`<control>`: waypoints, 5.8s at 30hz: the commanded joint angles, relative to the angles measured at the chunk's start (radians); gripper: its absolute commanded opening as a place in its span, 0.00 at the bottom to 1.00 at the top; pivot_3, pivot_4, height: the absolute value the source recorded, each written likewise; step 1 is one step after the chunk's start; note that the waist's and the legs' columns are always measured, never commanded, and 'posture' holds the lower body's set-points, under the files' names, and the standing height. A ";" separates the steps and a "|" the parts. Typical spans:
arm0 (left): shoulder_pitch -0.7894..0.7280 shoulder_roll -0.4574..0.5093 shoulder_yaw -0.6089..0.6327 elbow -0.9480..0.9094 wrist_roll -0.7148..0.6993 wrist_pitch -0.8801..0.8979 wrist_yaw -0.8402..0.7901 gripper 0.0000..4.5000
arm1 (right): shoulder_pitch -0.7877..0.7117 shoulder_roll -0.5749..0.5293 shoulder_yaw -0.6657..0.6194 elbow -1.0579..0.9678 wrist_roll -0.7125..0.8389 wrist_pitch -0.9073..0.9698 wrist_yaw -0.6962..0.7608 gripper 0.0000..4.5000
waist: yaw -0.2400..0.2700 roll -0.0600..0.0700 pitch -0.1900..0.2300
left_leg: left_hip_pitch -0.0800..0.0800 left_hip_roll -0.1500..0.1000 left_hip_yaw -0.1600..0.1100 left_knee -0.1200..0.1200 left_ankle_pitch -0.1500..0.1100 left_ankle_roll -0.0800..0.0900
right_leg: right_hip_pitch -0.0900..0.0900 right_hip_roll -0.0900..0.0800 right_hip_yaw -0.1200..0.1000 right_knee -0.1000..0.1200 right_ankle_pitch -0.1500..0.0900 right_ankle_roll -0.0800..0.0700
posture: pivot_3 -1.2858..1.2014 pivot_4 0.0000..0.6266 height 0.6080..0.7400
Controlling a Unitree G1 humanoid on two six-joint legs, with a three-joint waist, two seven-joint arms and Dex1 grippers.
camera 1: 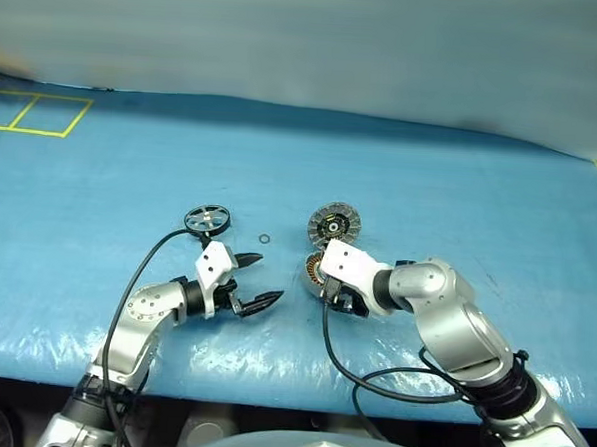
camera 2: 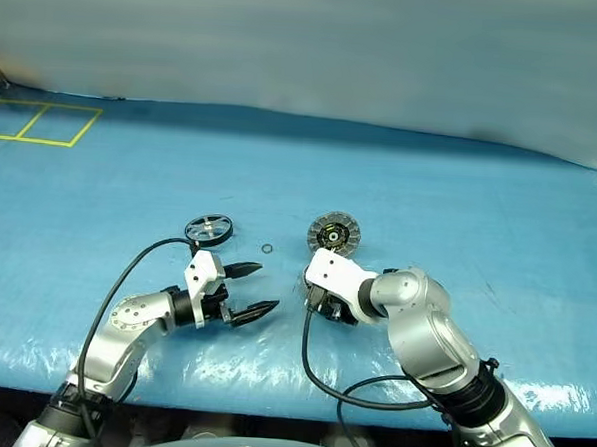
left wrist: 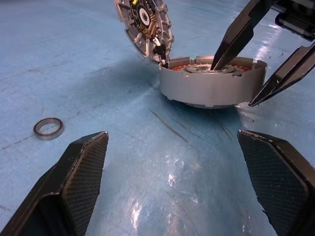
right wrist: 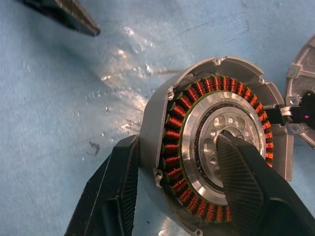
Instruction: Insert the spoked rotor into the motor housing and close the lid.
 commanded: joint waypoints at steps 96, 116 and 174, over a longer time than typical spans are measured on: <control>-0.170 -0.222 -0.034 0.443 0.305 0.042 0.404 0.65 | 0.596 0.044 -0.282 -0.110 0.527 -0.691 -0.524 0.91 | 0.013 0.011 -0.004 | -0.004 -0.004 -0.001 -0.003 -0.002 -0.001 | -0.003 -0.002 0.002 -0.001 -0.003 0.005 | 0.52 0.24 1.00; -0.151 -0.211 -0.007 0.409 0.301 0.027 0.426 0.57 | 0.552 0.041 -0.259 -0.089 0.485 -0.674 -0.530 0.91 | 0.012 0.011 -0.007 | 0.008 -0.002 0.000 -0.007 -0.002 -0.001 | 0.007 -0.001 0.001 -0.002 -0.006 0.001 | 0.52 0.24 1.00; -0.335 -0.127 -0.251 0.263 0.222 -0.237 -0.136 0.14 | 0.751 -0.027 -0.413 -0.273 0.589 -0.634 -0.573 0.91 | 0.025 0.007 0.007 | -0.010 -0.003 -0.001 -0.005 -0.003 -0.002 | -0.009 -0.001 0.001 -0.002 -0.004 0.005 | 0.52 0.24 1.00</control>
